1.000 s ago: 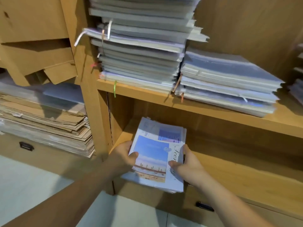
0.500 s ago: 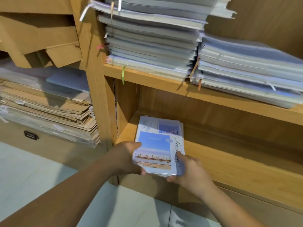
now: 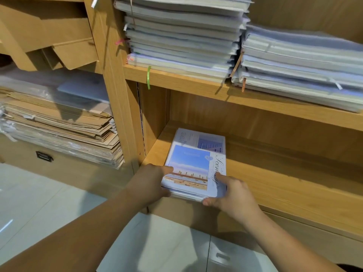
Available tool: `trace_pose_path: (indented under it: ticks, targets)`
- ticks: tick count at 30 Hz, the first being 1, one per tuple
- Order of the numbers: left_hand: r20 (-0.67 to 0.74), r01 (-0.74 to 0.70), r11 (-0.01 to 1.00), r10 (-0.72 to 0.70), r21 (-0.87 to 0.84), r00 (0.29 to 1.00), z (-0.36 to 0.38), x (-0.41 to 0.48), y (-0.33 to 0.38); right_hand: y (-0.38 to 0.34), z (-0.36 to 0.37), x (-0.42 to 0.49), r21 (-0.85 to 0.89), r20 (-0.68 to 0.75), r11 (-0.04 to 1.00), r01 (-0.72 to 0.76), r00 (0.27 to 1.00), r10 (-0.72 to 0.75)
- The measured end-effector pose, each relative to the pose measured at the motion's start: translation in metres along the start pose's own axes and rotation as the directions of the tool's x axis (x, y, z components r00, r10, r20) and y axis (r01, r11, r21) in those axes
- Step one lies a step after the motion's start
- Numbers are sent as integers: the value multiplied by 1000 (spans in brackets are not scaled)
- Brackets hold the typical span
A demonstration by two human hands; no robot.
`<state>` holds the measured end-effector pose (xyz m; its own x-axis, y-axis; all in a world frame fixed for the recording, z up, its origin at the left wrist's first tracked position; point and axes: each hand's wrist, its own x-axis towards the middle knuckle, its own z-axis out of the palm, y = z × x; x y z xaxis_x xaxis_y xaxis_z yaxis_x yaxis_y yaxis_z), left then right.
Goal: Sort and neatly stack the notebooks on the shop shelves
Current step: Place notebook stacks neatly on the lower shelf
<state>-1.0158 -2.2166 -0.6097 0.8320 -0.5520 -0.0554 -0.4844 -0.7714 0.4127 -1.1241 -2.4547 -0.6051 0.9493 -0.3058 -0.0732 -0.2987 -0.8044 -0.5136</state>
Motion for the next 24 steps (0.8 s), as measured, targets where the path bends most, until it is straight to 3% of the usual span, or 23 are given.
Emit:
trace_pose_path:
  ticks: [6,12,16,21,24]
  targets:
    - [1,34,999,-34,8,999,6,5,-1,-2,18,-5,-43,-55,999,17,998,-19]
    - [-77,118,993,-116,19,990,-2,14,-26,-21,28,13,73,-70,997,31,997,-26]
    - [-139,186,979,-196,-77,971,-5,16,-35,-37,35,28,149,-58,989,-7,998,16]
    - [-168,83,993,-96,-84,981,-9,12,-33,-44,34,33,125,-48,992,-4,999,10]
    - [-155,118,982,-141,-145,978,-13,9,-40,-44,30,35,208,-44,978,5,999,4]
